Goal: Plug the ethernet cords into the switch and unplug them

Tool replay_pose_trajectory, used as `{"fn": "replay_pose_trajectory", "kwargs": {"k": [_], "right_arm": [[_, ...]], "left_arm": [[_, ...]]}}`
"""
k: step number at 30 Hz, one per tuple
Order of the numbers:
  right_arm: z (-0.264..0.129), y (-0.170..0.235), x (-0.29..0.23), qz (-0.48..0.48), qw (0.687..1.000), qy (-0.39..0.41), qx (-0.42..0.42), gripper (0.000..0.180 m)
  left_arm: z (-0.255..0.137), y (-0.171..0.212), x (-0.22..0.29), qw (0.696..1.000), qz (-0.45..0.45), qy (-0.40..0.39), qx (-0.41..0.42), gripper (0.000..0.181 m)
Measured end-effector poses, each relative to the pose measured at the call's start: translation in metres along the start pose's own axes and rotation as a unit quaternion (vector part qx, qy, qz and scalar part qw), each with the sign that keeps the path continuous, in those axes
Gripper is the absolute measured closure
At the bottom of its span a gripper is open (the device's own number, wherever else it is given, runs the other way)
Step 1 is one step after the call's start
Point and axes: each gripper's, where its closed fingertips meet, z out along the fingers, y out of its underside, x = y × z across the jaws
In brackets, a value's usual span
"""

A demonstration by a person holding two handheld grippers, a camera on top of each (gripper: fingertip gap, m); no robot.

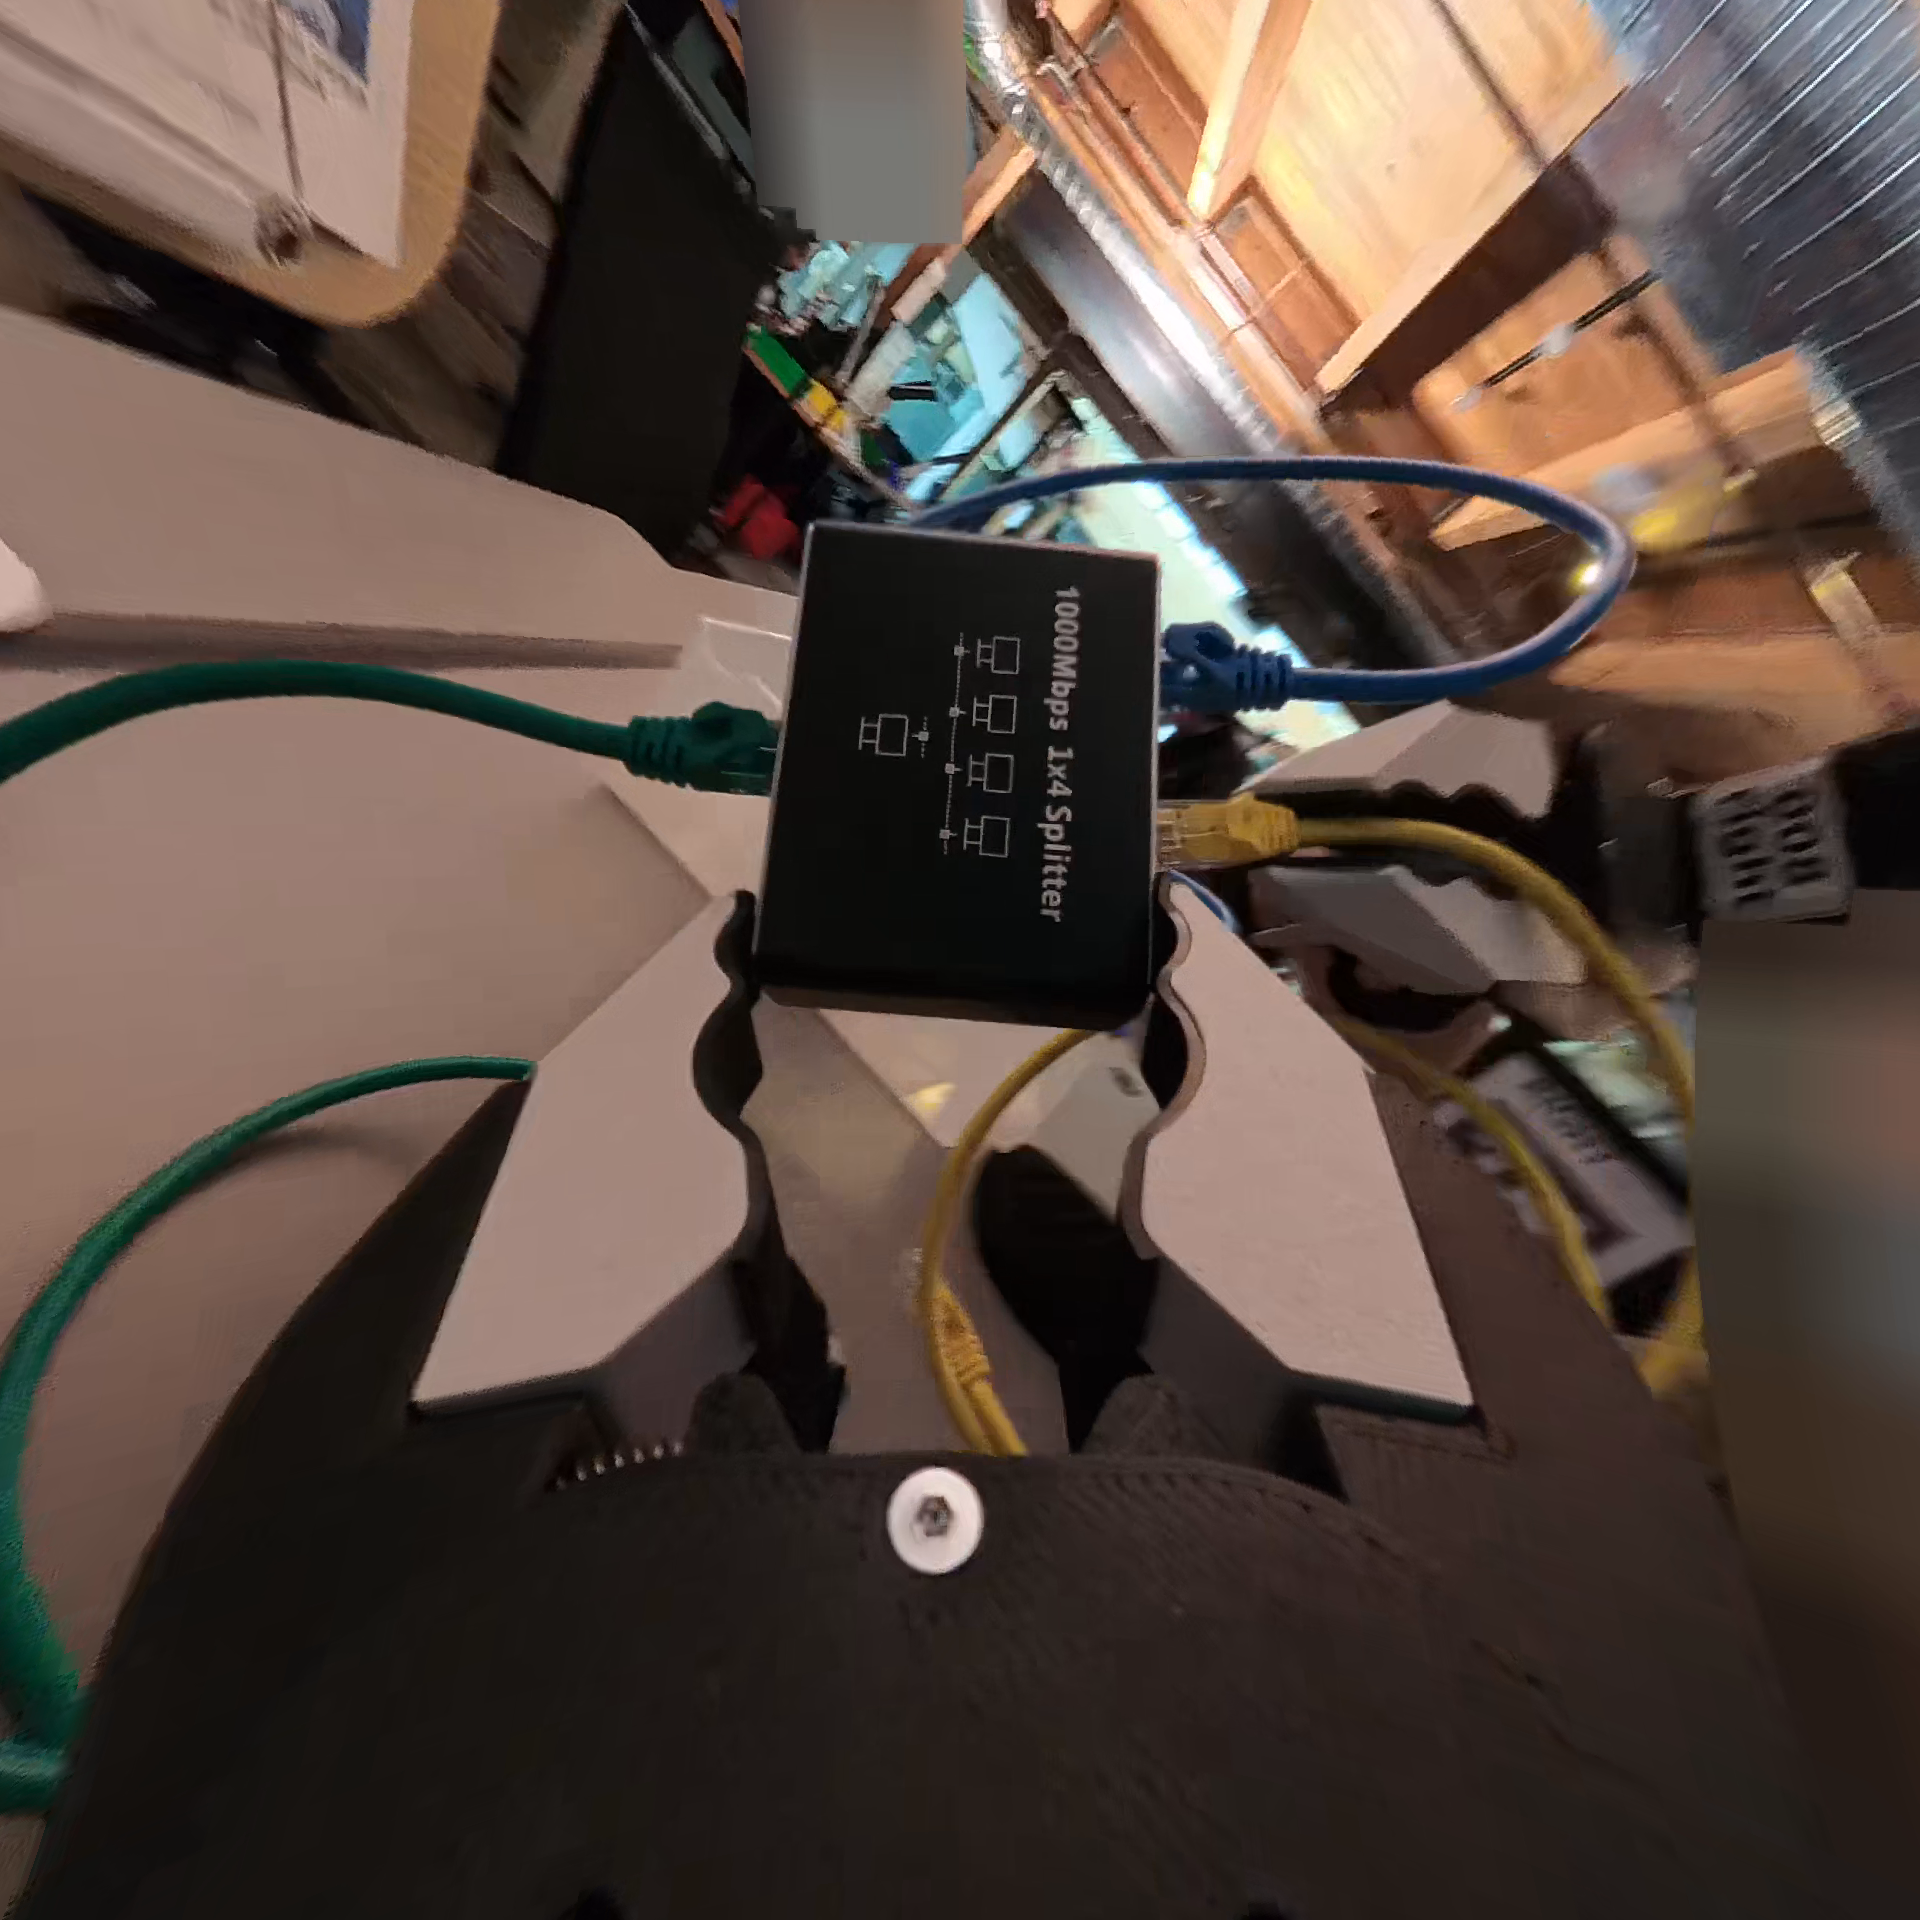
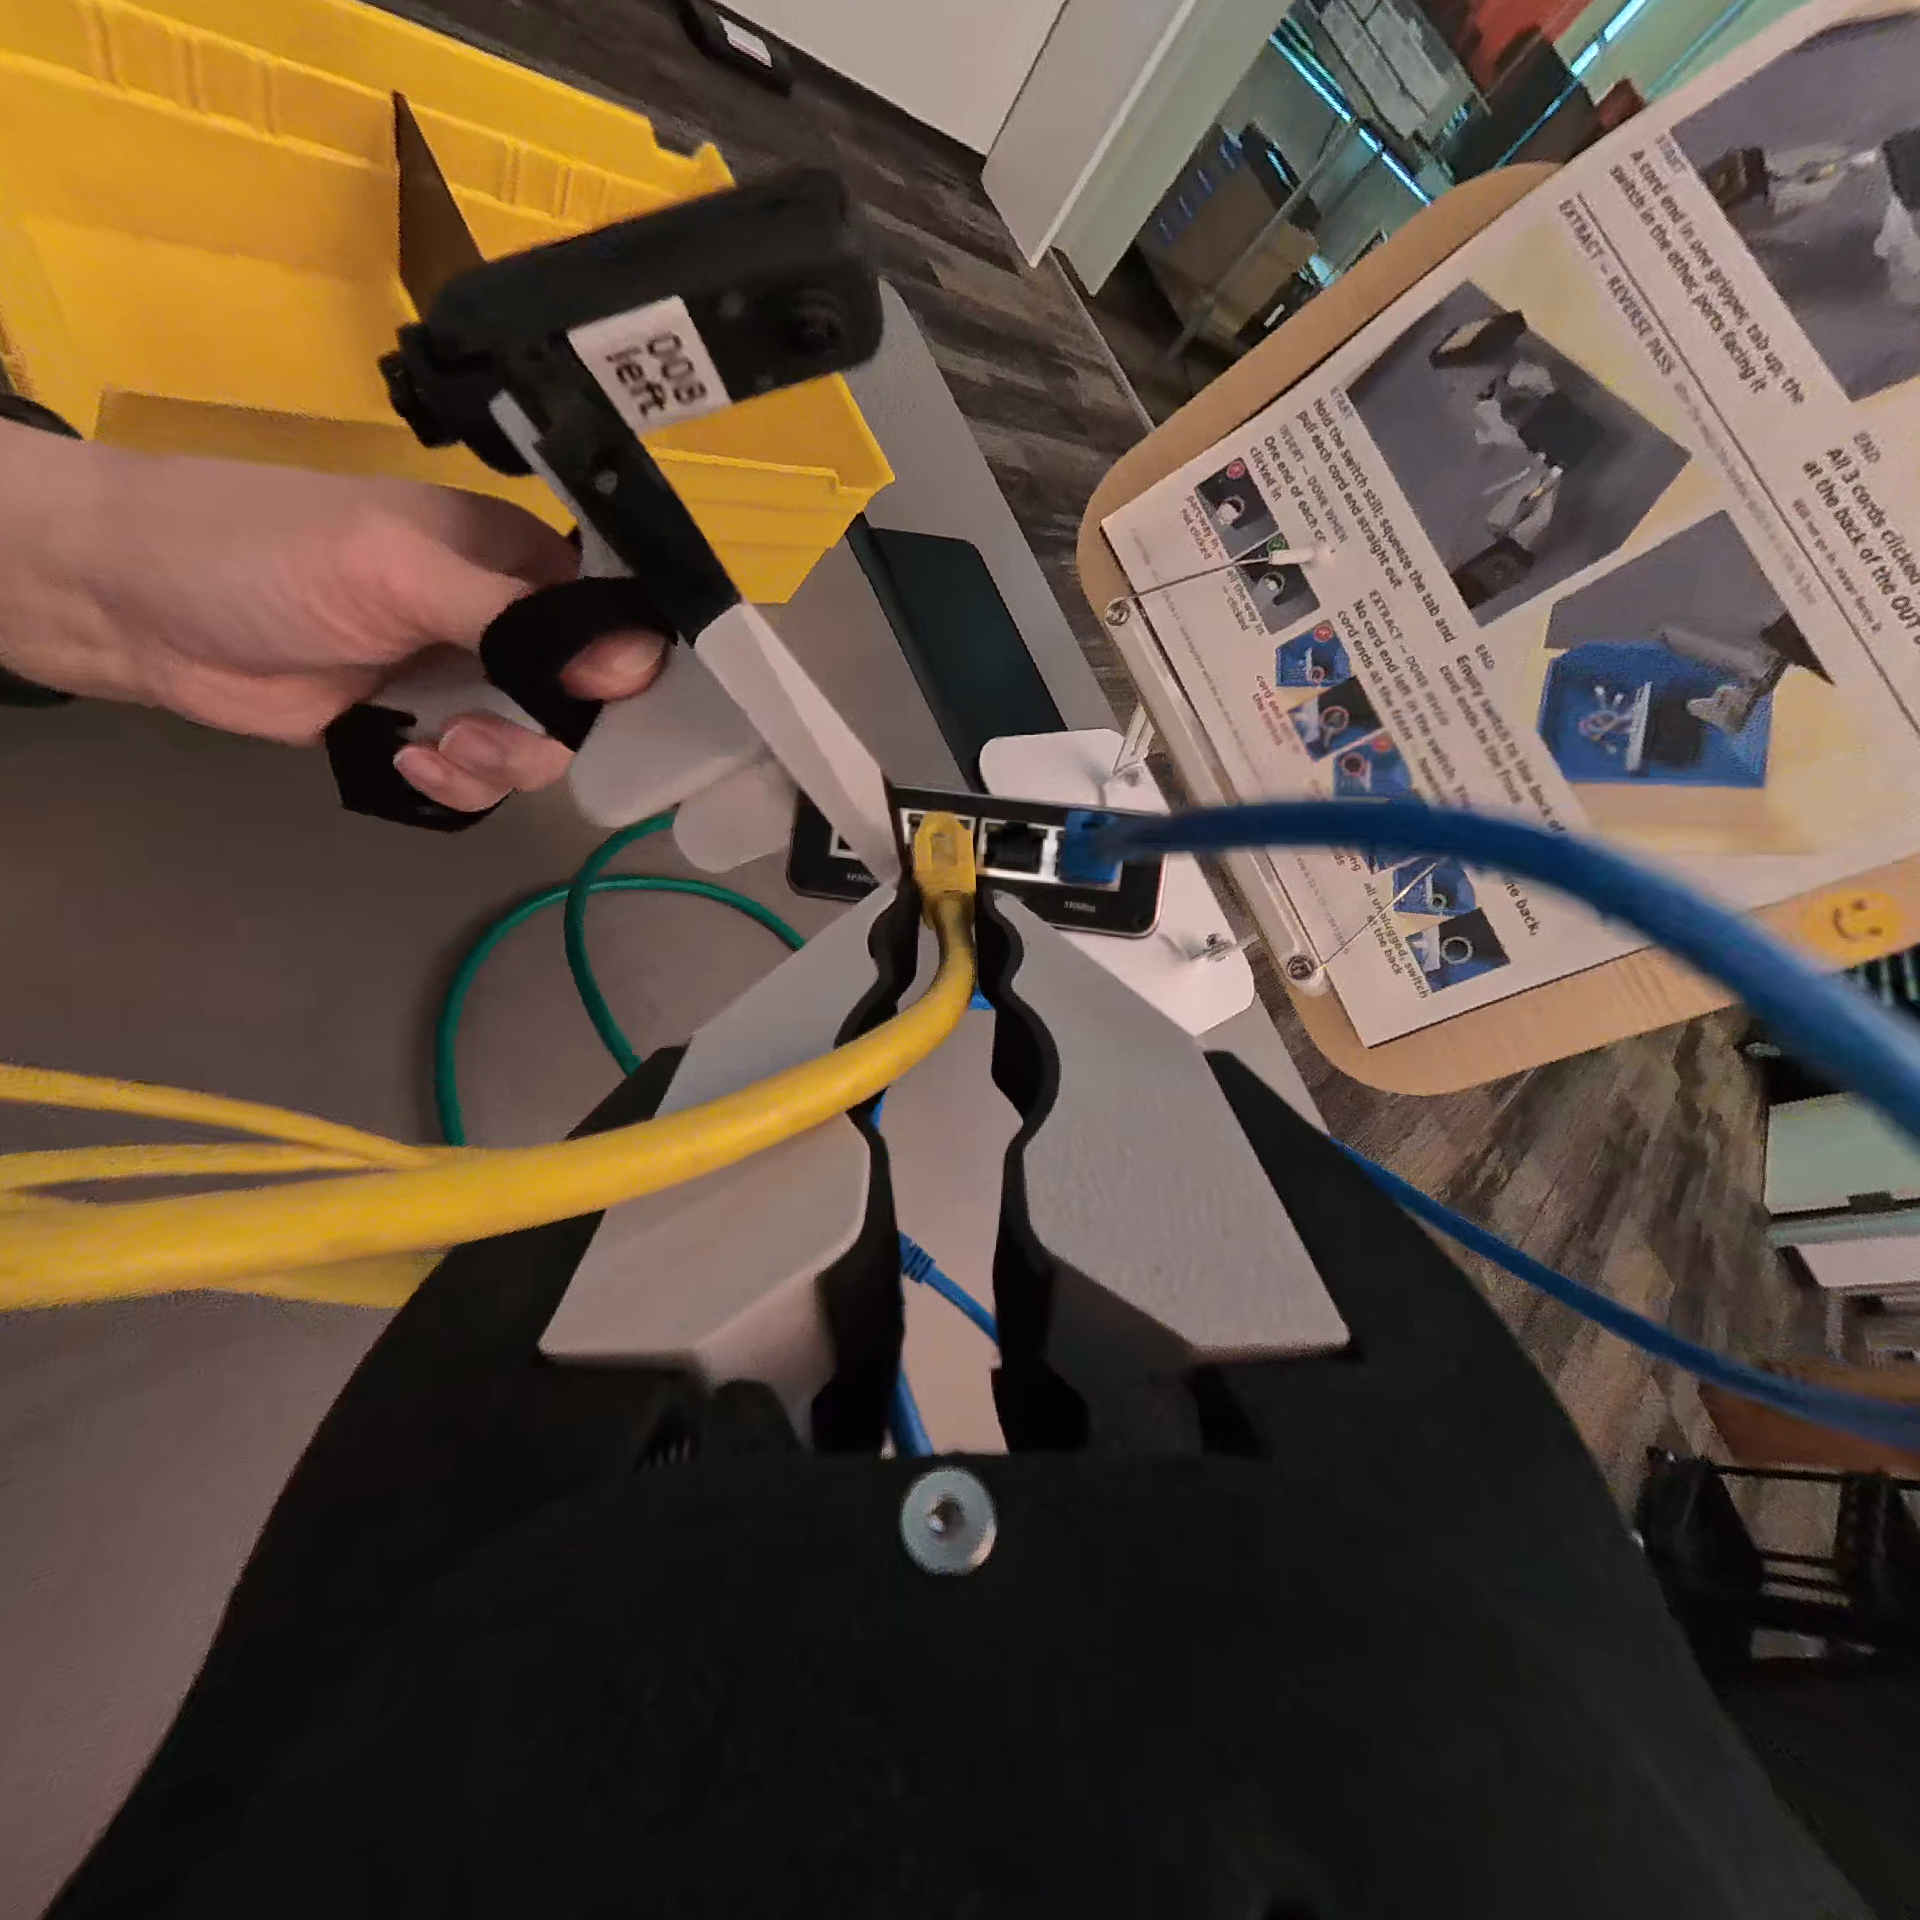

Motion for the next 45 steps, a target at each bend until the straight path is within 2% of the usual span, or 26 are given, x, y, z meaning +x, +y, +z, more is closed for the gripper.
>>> {"fn": "replay_pose_trajectory", "kwargs": {"k": [3,6,12,16,25,34,40,45], "right_arm": [[-0.002,-0.001,0.000,-0.019,1.000,0.008,-0.003,0.170],[-0.006,-0.009,0.001,-0.050,0.998,0.026,0.016,0.170],[-0.005,-0.011,0.001,-0.084,0.995,0.046,0.010,0.170],[-0.002,-0.021,0.000,-0.095,0.993,0.072,0.027,0.170],[-0.007,-0.030,0.004,-0.058,0.994,0.075,0.058,0.170],[-0.012,-0.033,0.002,-0.088,0.991,0.080,0.056,0.170],[-0.012,-0.034,0.004,-0.029,0.995,0.066,0.071,0.170],[-0.010,-0.037,0.007,0.015,0.994,0.065,0.082,0.170]], "left_arm": [[-0.002,-0.004,-0.002,0.993,0.103,-0.064,0.002,0.107],[-0.006,-0.012,0.005,0.986,0.147,-0.081,0.019,0.107],[-0.007,-0.016,0.005,0.986,0.131,-0.092,0.051,0.107],[-0.012,-0.023,0.009,0.989,0.096,-0.066,0.089,0.107],[-0.020,-0.035,0.023,0.976,0.165,-0.081,0.118,0.108],[-0.024,-0.040,0.028,0.958,0.221,-0.125,0.136,0.108],[-0.025,-0.042,0.029,0.958,0.212,-0.123,0.147,0.108],[-0.025,-0.041,0.029,0.967,0.165,-0.104,0.162,0.108]]}}
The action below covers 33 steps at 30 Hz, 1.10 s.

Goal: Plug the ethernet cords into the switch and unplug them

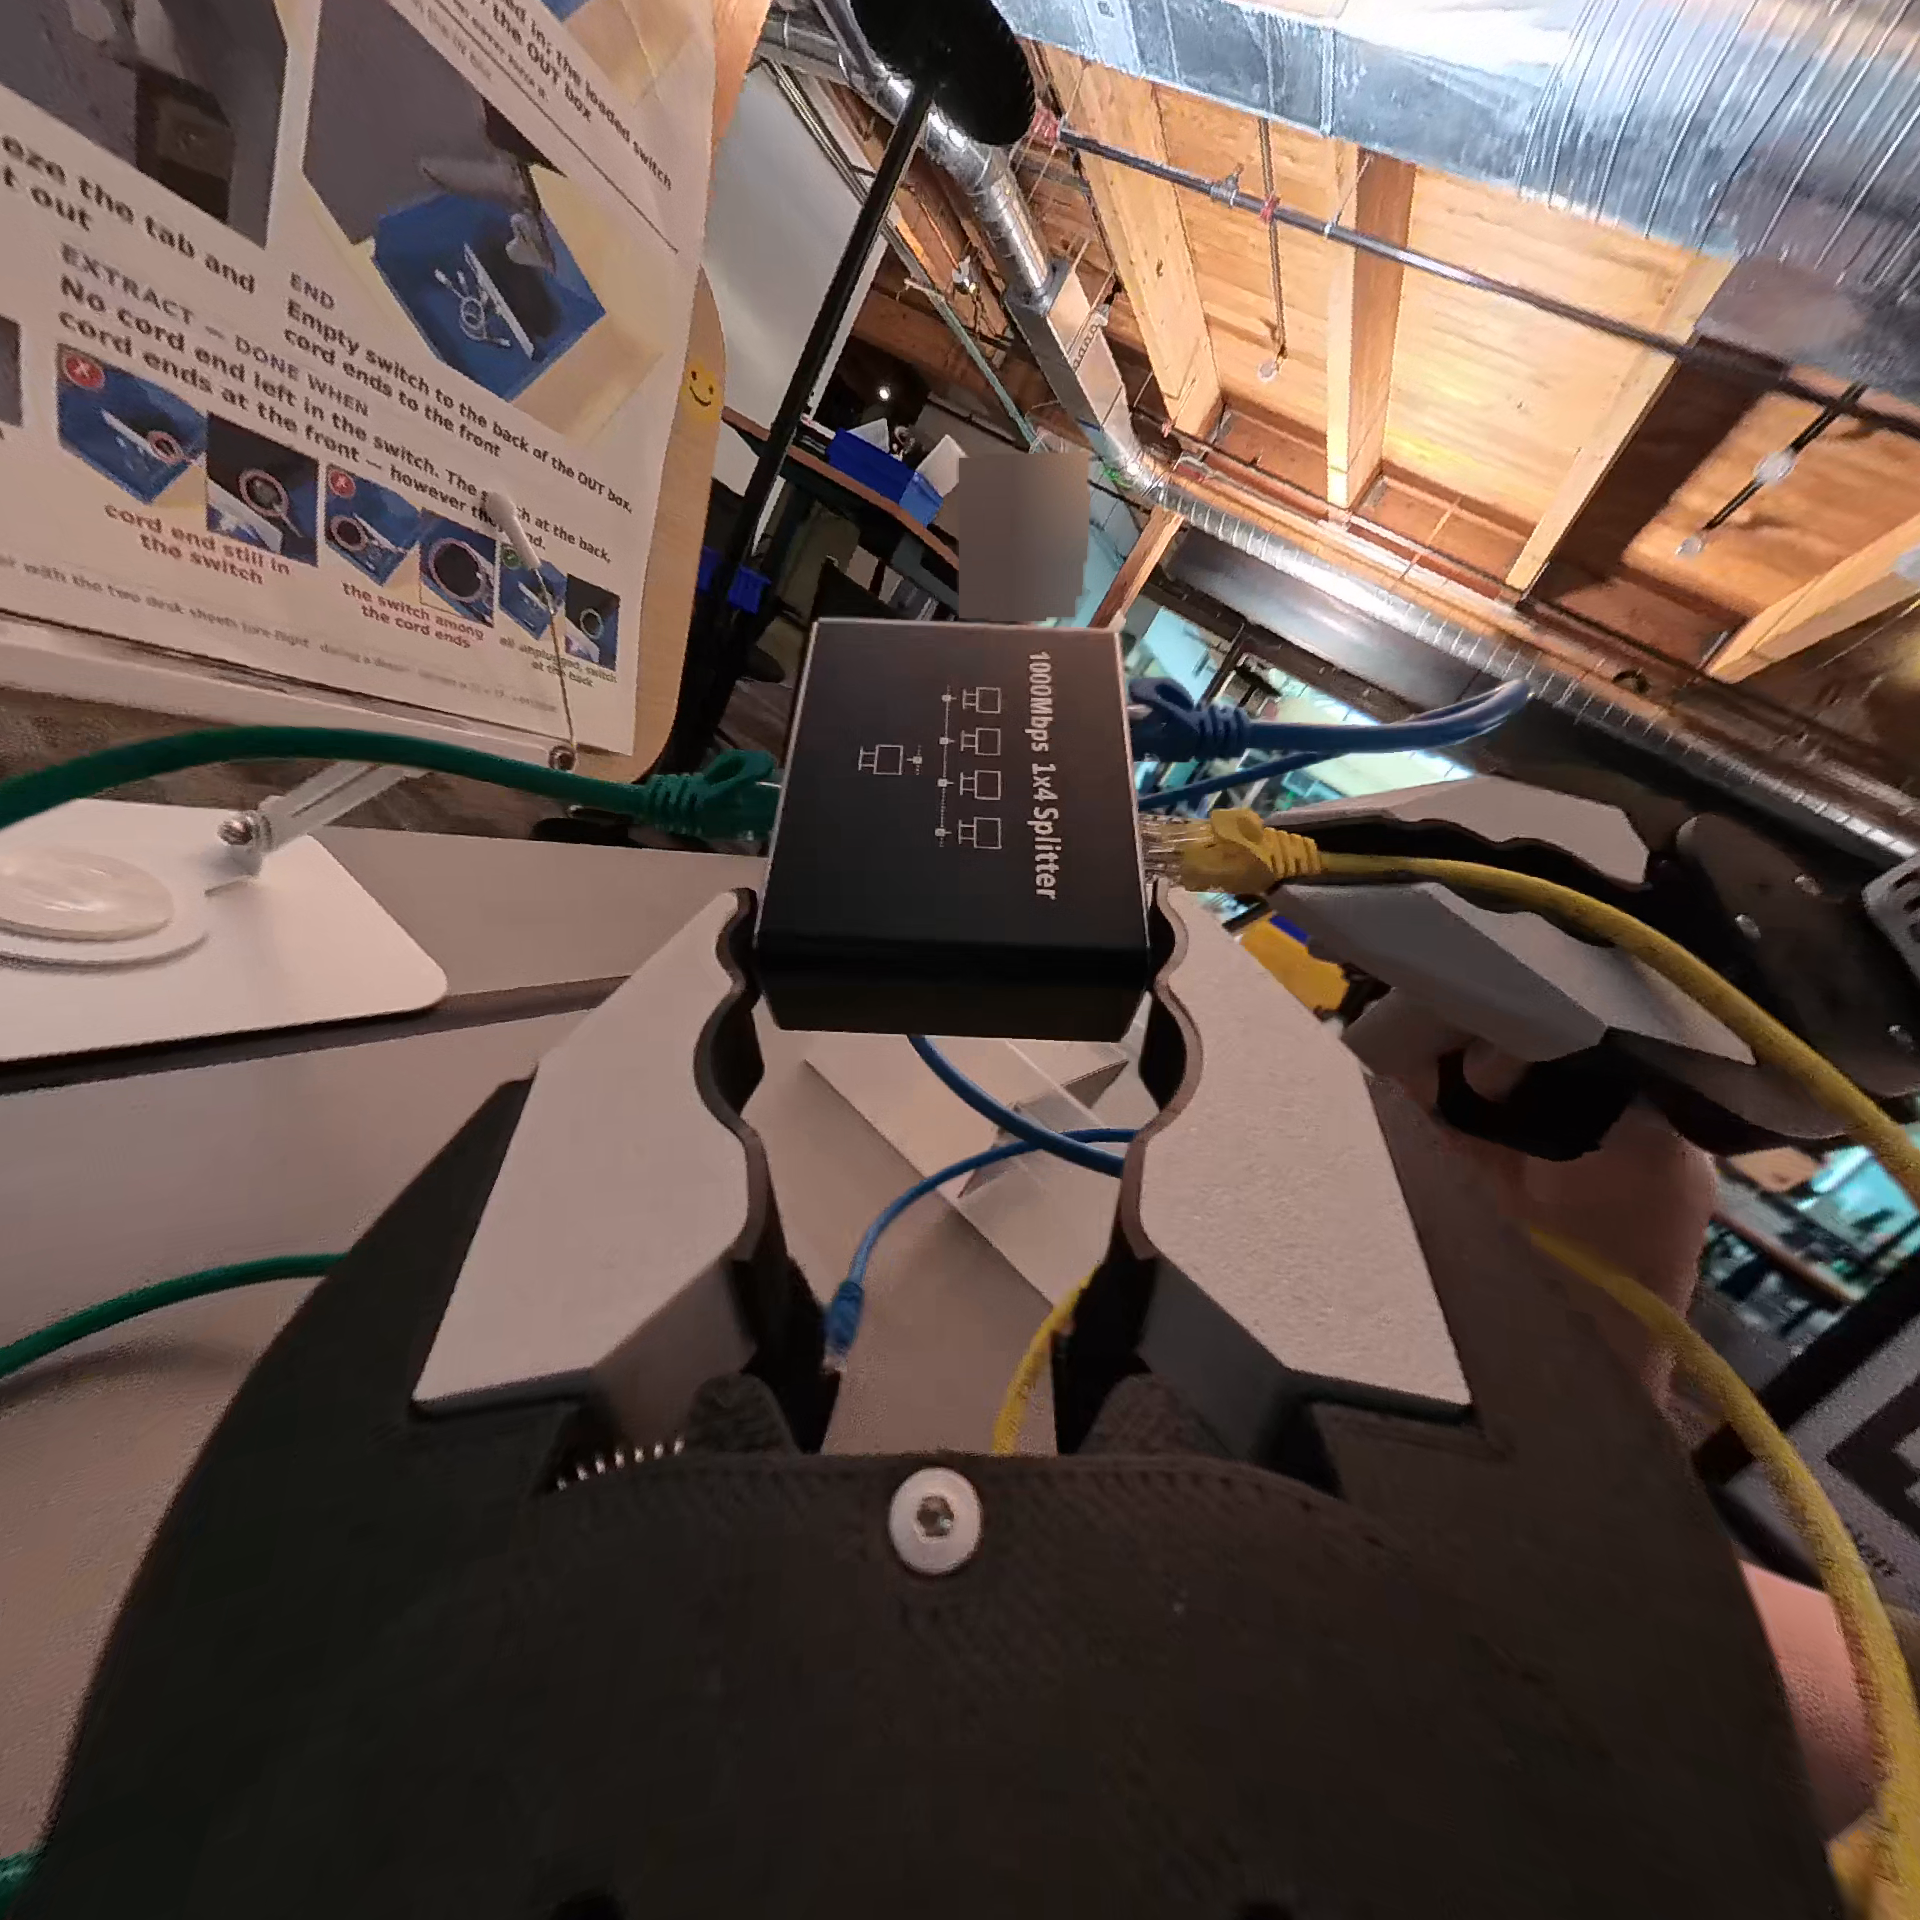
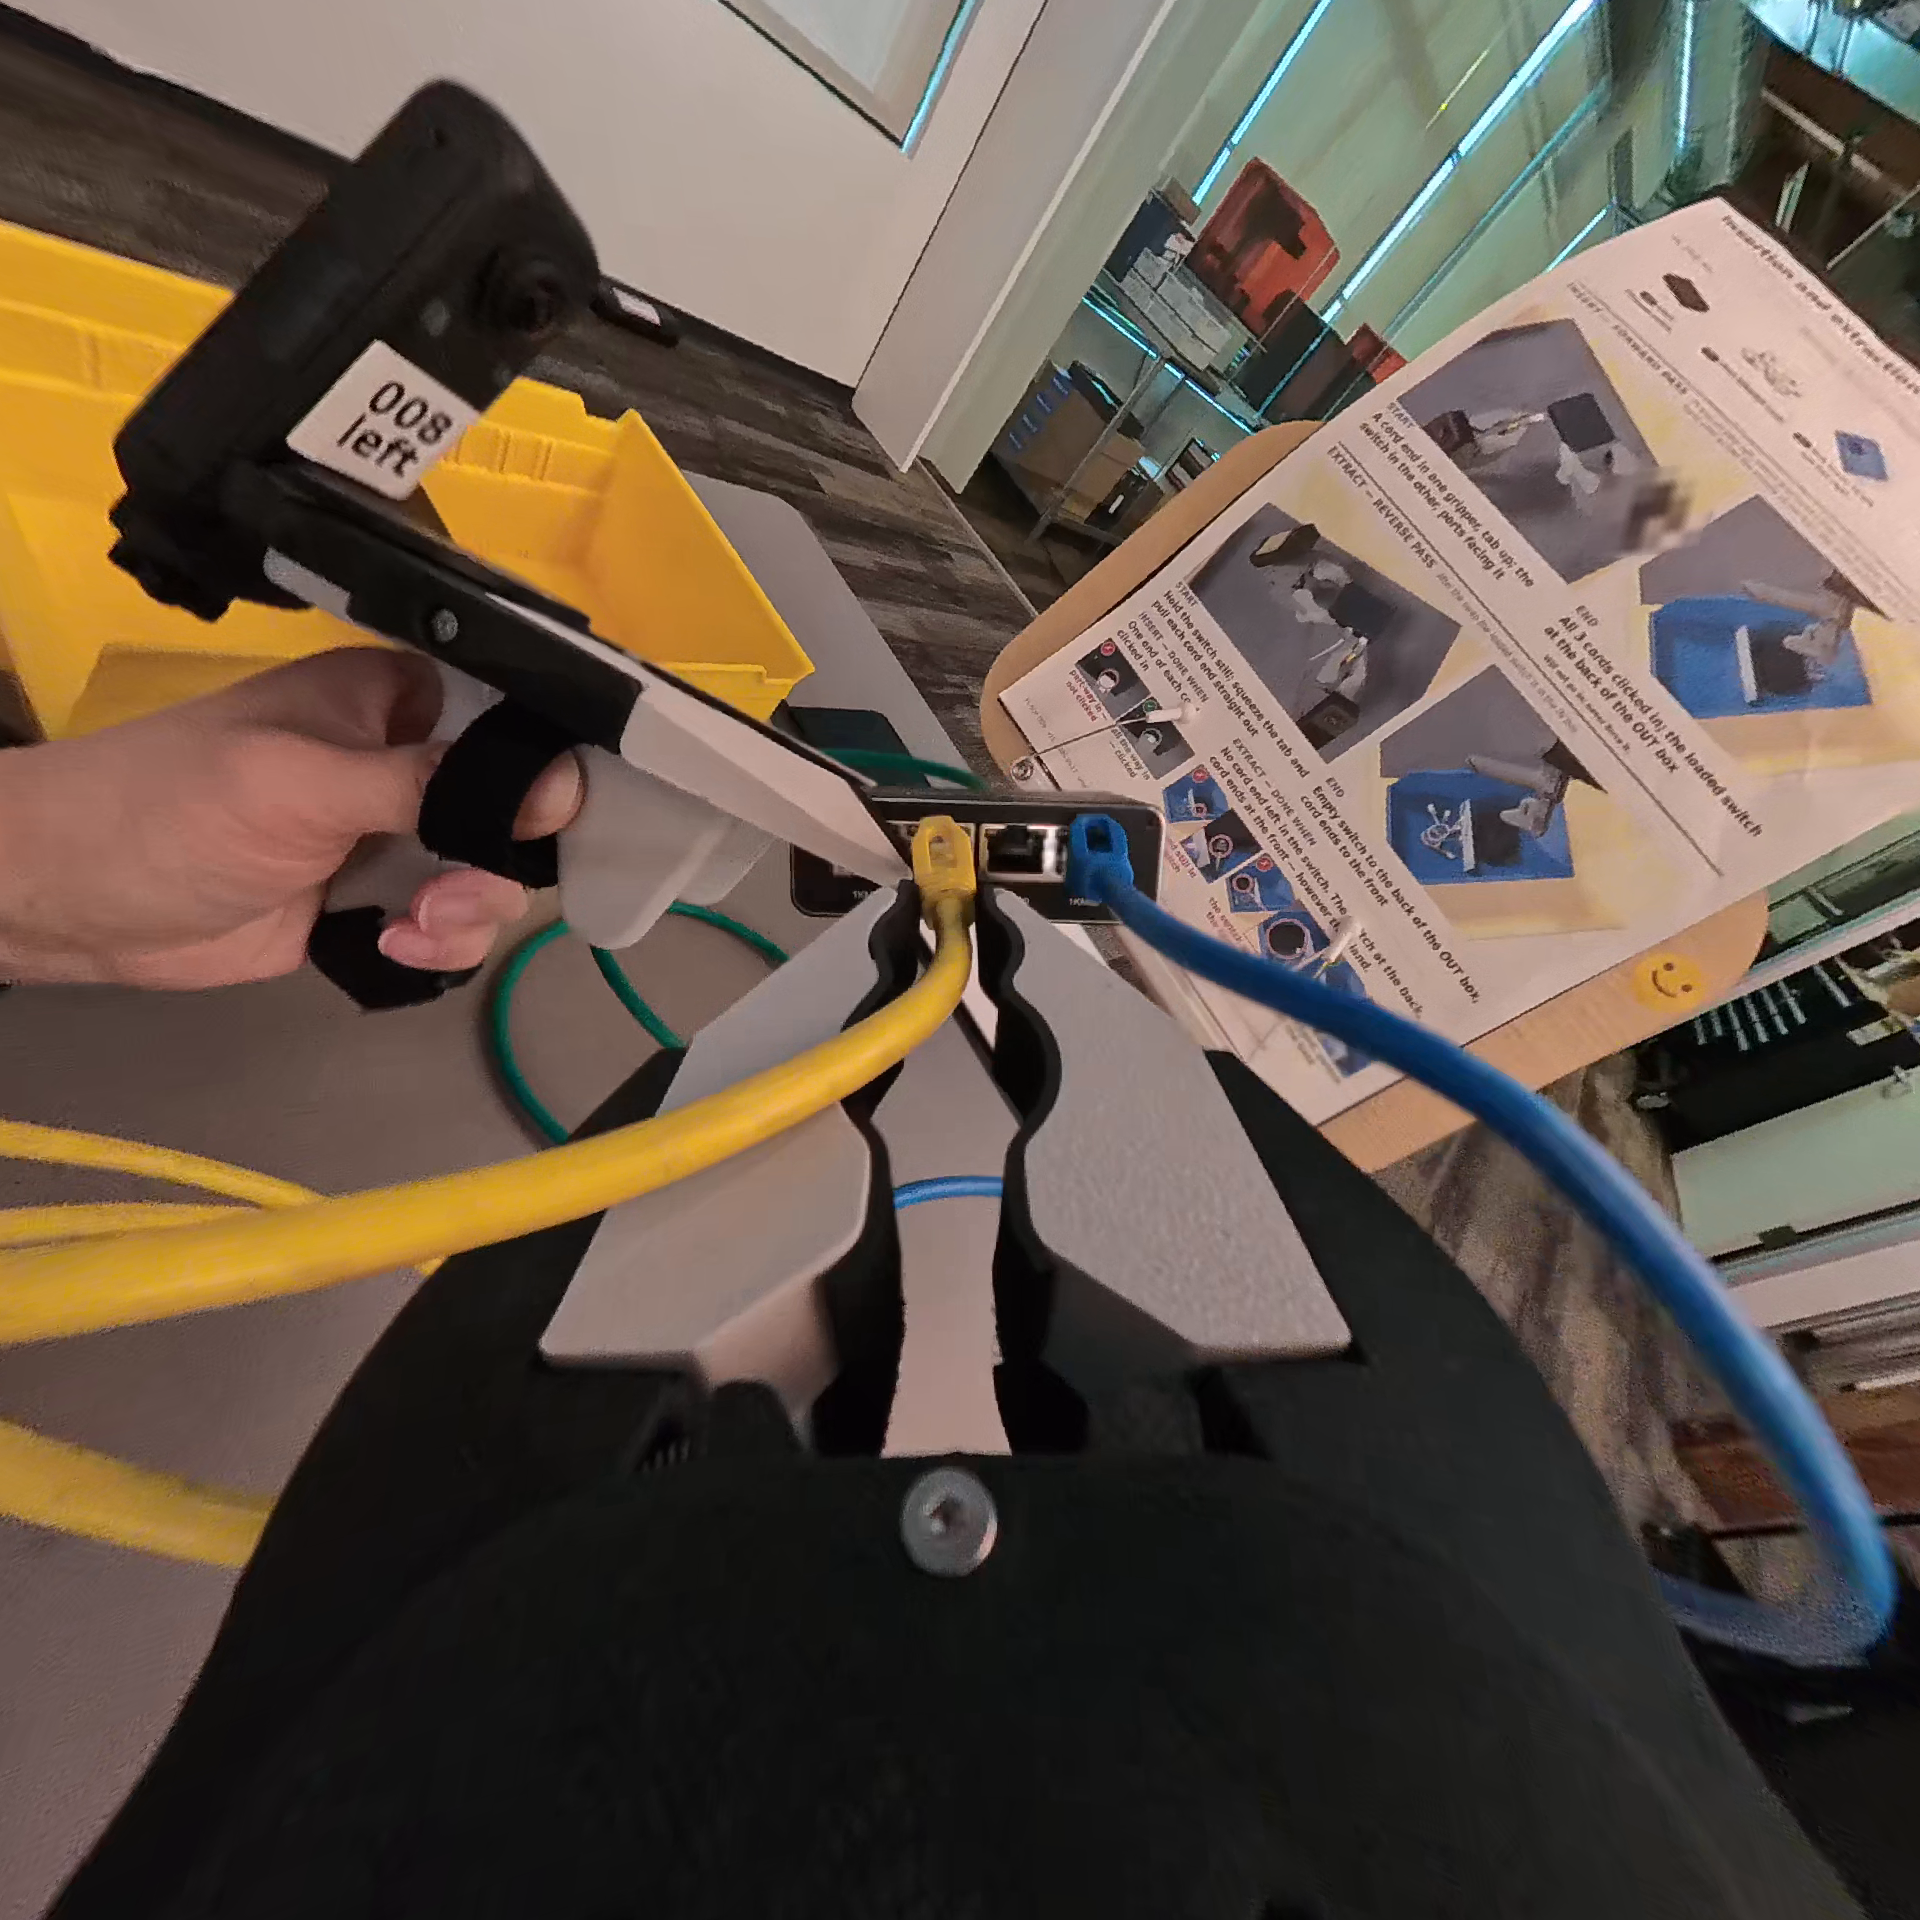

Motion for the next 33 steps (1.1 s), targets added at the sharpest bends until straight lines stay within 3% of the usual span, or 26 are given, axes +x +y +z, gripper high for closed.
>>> {"fn": "replay_pose_trajectory", "kwargs": {"k": [8,17,21,24,27,33], "right_arm": [[0.001,-0.007,-0.001,0.019,1.000,0.005,0.020,0.170],[-0.015,-0.024,0.002,-0.091,0.994,0.043,0.051,0.170],[-0.005,-0.016,-0.007,-0.064,0.997,0.007,0.045,0.170],[0.018,0.028,-0.010,-0.032,0.998,-0.037,-0.035,0.173],[0.029,0.045,-0.018,0.007,0.995,-0.100,-0.024,0.174],[0.035,0.089,-0.028,-0.016,0.982,-0.166,-0.091,0.175]], "left_arm": [[-0.003,-0.007,0.003,0.999,-0.011,0.020,0.026,0.108],[-0.017,-0.035,0.031,0.988,0.128,0.023,0.084,0.110],[0.000,-0.004,0.025,0.988,0.152,-0.001,-0.014,0.111],[0.012,0.037,-0.004,0.992,0.086,-0.023,-0.092,0.111],[0.015,0.058,-0.024,0.991,0.013,-0.005,-0.136,0.111],[0.015,0.083,-0.051,0.974,0.085,-0.062,-0.199,0.111]]}}
